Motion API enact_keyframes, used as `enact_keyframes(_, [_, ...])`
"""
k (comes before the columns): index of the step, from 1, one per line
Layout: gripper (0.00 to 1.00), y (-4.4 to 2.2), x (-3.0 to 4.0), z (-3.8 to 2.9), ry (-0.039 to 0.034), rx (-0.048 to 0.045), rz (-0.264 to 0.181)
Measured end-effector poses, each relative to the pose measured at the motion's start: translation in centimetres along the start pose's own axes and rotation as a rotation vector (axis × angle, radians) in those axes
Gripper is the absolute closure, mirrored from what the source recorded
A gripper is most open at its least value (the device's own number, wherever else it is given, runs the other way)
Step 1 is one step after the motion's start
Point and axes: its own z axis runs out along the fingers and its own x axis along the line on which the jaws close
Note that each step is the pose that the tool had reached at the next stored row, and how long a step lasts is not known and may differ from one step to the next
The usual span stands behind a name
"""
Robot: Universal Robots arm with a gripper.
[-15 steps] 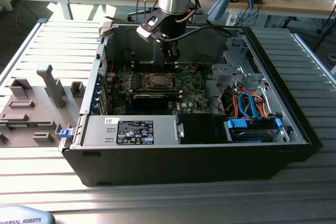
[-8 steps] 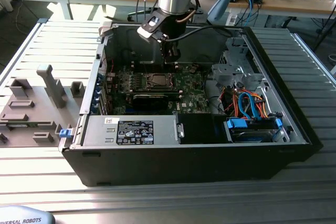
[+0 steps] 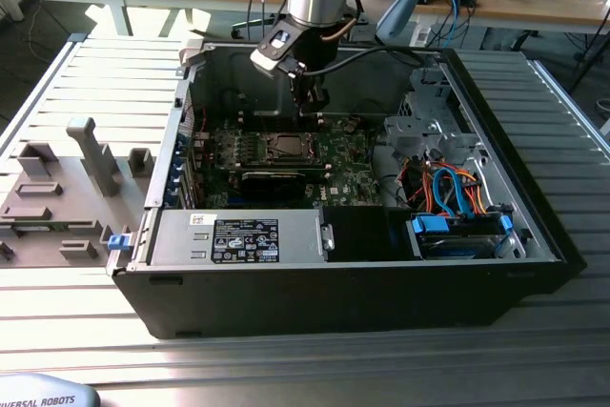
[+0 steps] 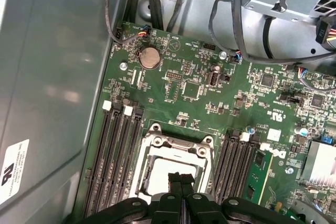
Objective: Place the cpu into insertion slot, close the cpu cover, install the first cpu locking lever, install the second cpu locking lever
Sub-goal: 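Install the first cpu locking lever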
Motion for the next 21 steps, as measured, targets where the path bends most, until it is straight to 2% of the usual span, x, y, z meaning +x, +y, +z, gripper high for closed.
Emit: enact_keyframes(21, [0.89, 0.0, 0.0, 0.0, -0.0035, -0.0035, -0.079])
